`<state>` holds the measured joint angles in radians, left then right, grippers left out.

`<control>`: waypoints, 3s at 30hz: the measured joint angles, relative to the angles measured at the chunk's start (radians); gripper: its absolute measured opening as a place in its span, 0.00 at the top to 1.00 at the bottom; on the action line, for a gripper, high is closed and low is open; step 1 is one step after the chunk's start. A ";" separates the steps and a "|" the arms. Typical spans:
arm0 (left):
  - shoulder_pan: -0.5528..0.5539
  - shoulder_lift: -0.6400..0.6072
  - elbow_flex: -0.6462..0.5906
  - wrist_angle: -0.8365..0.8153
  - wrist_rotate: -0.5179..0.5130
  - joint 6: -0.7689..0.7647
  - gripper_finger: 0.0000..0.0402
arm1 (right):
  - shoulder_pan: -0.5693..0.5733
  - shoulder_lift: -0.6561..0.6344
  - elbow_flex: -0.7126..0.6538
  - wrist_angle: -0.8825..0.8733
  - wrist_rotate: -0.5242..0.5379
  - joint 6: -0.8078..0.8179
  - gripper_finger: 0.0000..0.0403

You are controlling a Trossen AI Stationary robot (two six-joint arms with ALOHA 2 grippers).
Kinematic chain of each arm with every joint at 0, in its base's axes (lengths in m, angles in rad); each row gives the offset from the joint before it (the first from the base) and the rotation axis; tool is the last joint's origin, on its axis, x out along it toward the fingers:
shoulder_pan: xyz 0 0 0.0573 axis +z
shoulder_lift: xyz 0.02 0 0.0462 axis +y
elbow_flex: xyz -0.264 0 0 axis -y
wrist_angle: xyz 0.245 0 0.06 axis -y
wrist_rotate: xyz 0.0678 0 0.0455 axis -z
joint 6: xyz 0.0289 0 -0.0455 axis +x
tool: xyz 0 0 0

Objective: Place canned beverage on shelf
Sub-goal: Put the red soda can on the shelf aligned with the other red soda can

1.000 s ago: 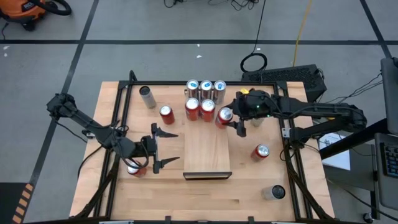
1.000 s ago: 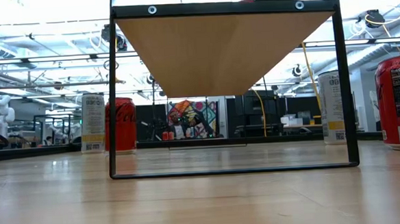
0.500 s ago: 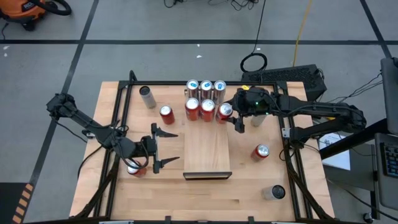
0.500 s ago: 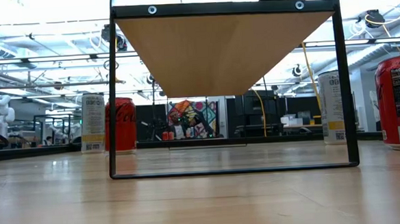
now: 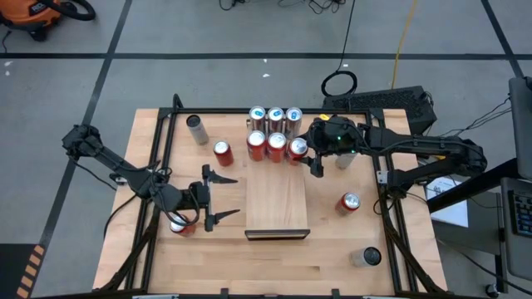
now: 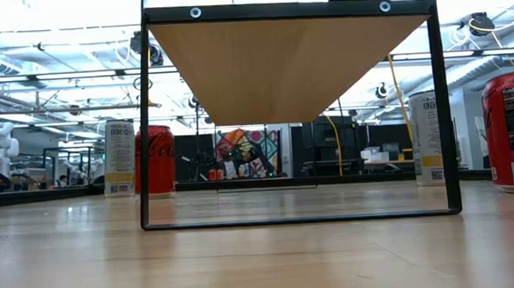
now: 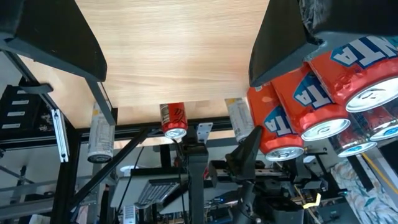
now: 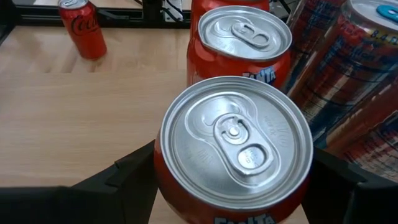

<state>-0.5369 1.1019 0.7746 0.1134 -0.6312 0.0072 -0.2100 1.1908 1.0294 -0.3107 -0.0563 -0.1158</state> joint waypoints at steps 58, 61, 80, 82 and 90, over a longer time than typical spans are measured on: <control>0.000 0.024 0.000 0.001 0.035 -0.028 0.02 | 0.091 -0.345 -0.199 -0.026 -0.026 0.180 0.16; 0.000 0.024 0.000 0.001 0.035 -0.023 0.02 | 0.137 -0.353 -0.275 0.037 -0.027 0.197 0.18; 0.000 0.024 0.000 0.021 0.026 -0.028 0.02 | 0.194 -0.163 -0.391 0.361 0.029 0.078 0.78; 0.000 0.024 0.000 0.028 0.025 -0.028 0.02 | 0.191 -0.147 -0.391 0.360 0.072 0.069 0.82; 0.000 0.024 0.000 0.037 0.025 -0.028 0.02 | 0.169 -0.134 -0.391 0.356 0.083 0.046 0.93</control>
<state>-0.5369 1.1259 0.7750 0.1499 -0.6064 -0.0212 -0.0413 1.0569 0.6380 0.0453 0.0269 -0.0702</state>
